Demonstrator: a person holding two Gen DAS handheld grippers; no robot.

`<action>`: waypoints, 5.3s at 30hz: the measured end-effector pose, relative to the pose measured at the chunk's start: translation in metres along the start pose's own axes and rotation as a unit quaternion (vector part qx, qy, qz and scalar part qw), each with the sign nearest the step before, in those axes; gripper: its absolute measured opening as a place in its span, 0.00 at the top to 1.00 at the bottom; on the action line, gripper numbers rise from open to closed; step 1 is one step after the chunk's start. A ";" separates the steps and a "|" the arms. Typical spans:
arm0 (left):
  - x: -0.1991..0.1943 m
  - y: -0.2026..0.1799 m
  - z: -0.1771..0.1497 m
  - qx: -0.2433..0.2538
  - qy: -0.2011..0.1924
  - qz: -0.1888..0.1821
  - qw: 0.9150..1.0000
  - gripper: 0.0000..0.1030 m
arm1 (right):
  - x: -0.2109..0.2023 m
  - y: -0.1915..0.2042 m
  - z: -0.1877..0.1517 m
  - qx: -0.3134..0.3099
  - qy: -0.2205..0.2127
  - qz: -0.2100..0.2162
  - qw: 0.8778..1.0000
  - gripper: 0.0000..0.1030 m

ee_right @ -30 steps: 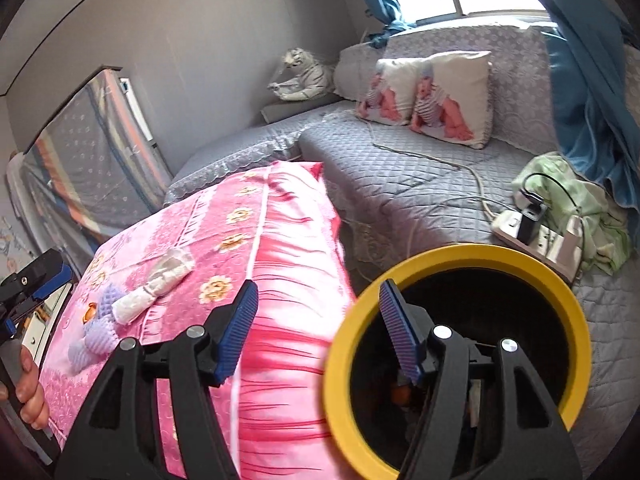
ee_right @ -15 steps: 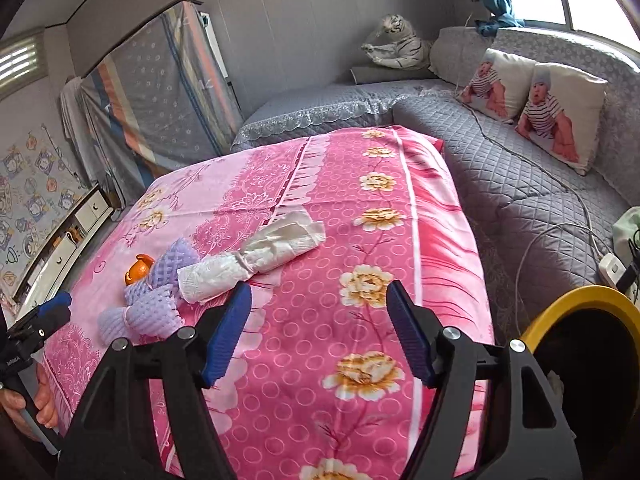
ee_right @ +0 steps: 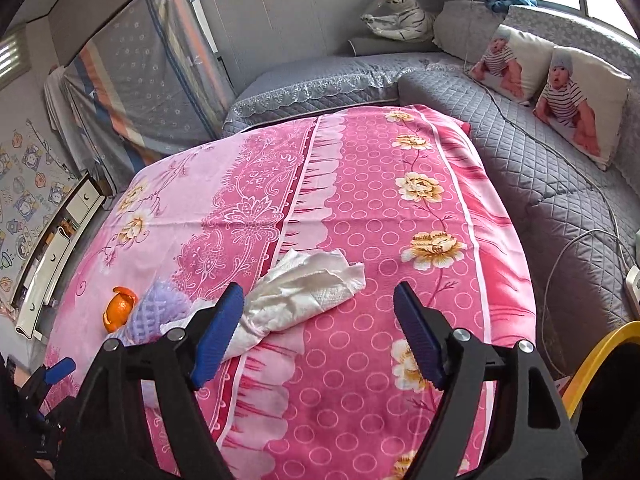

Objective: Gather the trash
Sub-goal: 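Grasp the lavender foam net with the left tool while the right tool grasps the white plastic bag, then carry the foam net and white bag toward the yellow bin with both tools, then open both tools over the yellow bin to drop the foam net and white bag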

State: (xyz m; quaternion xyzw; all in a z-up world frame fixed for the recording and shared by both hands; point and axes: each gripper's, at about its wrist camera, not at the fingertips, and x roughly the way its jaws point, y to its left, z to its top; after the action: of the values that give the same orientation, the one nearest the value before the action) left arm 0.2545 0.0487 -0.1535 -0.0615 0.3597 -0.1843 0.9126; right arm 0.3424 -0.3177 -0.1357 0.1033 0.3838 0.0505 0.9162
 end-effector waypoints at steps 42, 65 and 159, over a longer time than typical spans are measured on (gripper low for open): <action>0.024 -0.039 -0.005 0.076 0.053 -0.041 0.995 0.73 | 0.051 0.012 0.001 -0.035 0.036 -0.020 0.999 0.97; -0.050 -0.065 -0.019 0.088 0.016 -0.082 0.993 0.74 | -0.057 -0.002 -0.025 -0.034 -0.009 0.022 0.999 0.98; 0.142 -0.423 0.010 0.199 0.093 -0.204 0.954 0.74 | -0.228 -0.297 -0.144 0.179 -0.110 -0.240 0.948 0.98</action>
State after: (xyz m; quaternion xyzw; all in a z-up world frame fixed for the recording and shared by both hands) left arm 0.2334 -0.3963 -0.1322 0.0663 0.3792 -0.4394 0.8116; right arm 0.0840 -0.6241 -0.1441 0.1752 0.2967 -0.2525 0.9041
